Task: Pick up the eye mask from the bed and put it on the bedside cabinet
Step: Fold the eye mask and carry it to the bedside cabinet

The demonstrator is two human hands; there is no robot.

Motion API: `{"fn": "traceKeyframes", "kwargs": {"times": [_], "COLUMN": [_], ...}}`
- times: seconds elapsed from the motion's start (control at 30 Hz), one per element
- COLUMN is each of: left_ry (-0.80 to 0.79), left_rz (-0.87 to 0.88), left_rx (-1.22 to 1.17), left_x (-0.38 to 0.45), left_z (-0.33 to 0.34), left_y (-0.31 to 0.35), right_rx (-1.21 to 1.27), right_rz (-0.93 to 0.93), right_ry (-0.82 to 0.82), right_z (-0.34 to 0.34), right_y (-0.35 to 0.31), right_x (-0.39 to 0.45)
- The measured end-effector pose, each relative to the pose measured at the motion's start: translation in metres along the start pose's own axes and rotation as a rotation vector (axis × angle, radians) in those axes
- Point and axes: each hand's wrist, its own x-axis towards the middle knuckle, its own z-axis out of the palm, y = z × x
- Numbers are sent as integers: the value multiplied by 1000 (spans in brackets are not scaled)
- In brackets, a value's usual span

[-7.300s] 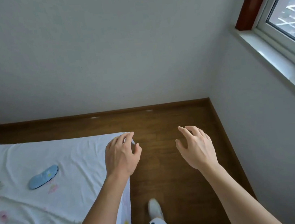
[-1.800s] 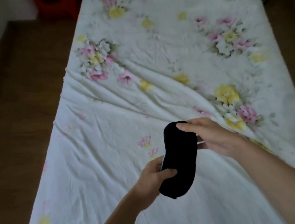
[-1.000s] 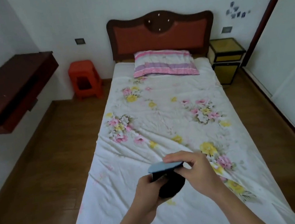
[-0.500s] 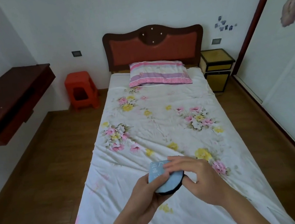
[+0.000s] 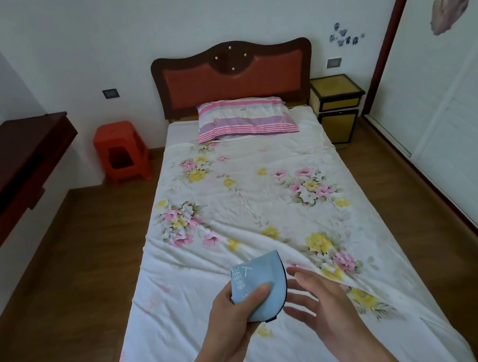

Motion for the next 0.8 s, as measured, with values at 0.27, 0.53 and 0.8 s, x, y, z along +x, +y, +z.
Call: {"fn": "traceKeyframes", "kwargs": {"times": [0.27,0.53,0.8], "left_ry": [14,-104,-322], "left_rz": [7,-24,-59], "left_rx": [95,139,263], "left_x": [-15,-19,-14], "left_z": [22,42,44], "left_y": [-25,-43,-47], "right_rx": [-39,-12,125], "right_rz": [30,-6,-67], "right_ry": [30,121,433], "right_z": [-30,-46,-58], "right_y": [11,15,24], "right_x": [-22,-49,-85]}}
